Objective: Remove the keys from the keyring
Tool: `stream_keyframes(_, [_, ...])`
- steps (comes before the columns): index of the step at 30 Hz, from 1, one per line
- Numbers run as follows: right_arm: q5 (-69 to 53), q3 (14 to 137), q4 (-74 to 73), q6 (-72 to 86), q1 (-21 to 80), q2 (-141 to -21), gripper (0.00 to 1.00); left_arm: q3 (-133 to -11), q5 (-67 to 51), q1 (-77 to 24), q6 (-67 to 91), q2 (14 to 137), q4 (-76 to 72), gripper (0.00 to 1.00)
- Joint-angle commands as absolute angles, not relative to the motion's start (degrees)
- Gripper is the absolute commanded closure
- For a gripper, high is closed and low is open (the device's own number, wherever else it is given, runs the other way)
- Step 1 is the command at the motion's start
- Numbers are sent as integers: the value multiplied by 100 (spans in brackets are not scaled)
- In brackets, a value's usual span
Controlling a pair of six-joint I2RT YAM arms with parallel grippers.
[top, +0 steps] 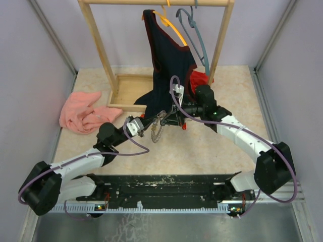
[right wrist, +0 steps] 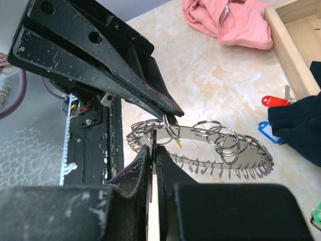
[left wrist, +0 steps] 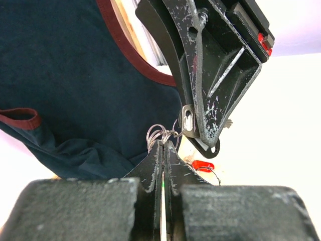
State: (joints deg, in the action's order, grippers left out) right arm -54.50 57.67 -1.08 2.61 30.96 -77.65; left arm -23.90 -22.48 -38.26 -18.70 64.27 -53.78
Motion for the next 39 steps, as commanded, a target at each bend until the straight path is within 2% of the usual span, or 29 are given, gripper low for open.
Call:
stream_keyframes(1, [-5508, 6322, -758, -457, 3132, -7667, 100, -2622, -2346, -3801, -2026, 6434, -4953, 100])
stream_keyframes(14, [-5169, 7299, -3071, -2358, 3339, -8073, 100, -2958, -3260, -3623, -1894, 6769, -4060, 100])
stream_keyframes(21, [-5223, 7849, -4189, -2986, 3388, -8440, 100, -3003, -3764, -3505, -1579, 7127, -4123, 100])
stream_keyframes(39, [-6066, 8515, -5331, -2642, 3387, -9410, 100, -2291, -4813, -3305, -46, 8272, -7249, 100])
